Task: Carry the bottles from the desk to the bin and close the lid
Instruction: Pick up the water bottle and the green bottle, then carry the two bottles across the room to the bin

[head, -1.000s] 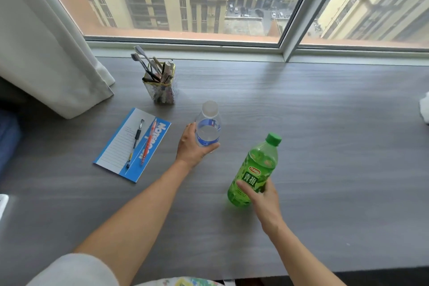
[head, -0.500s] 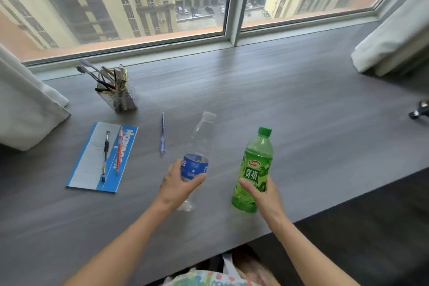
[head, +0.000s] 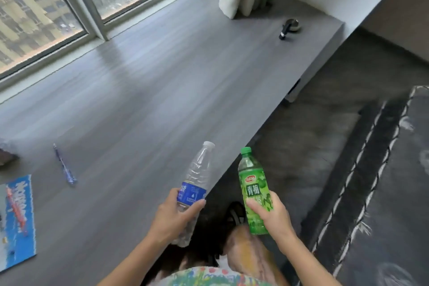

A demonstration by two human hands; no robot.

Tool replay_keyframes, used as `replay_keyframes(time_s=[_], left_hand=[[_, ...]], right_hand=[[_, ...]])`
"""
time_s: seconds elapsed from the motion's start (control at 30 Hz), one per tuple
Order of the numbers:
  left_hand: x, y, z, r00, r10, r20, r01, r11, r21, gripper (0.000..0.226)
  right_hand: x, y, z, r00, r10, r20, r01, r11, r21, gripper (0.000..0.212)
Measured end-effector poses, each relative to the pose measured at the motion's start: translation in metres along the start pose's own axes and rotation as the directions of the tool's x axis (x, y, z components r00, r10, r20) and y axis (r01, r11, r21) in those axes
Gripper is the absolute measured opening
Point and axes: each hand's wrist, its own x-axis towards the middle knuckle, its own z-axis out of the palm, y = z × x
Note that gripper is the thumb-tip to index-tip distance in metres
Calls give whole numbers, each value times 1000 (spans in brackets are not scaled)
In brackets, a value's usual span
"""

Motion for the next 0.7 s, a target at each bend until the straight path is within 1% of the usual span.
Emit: replay_keyframes(time_s=[0.07, 0.17, 0.27, 0.33, 0.37, 0.43, 0.47, 0.57, 0.7], left_hand=[[6, 16, 22, 995, -3, 102, -4, 998, 64, 42], [15, 44, 57, 965, 4, 261, -32, 994, 101, 37], [23, 76, 98, 919, 23, 394, -93, 983, 158, 44], [28, 97, 128, 893, 22, 450, -126, 971, 201, 50], [31, 106, 143, 888, 25, 460, -147, 962, 231, 49], [37, 122, 174, 899, 47, 436, -194, 934, 299, 44], [41, 130, 188, 909, 59, 412, -209, 921, 328, 41], [55, 151, 226, 928, 61, 367, -219, 887, 407, 39], [76, 170, 258, 933, 87, 348, -279, 788, 549, 51]], right_hand=[[-2, 21, -20, 997, 59, -48, -57, 998, 33, 41], [-2, 51, -53, 985, 146, -87, -133, 982, 132, 37], [1, 83, -90, 966, 227, -126, -204, 964, 168, 34], [7, 105, -117, 949, 287, -133, -260, 947, 188, 43], [11, 117, -131, 940, 316, -130, -288, 937, 197, 54], [18, 136, -159, 919, 377, -117, -348, 914, 208, 74], [21, 145, -171, 914, 391, -110, -362, 907, 215, 76], [30, 169, -201, 905, 417, -84, -393, 895, 208, 64], [38, 185, -229, 873, 482, -71, -462, 865, 196, 66]])
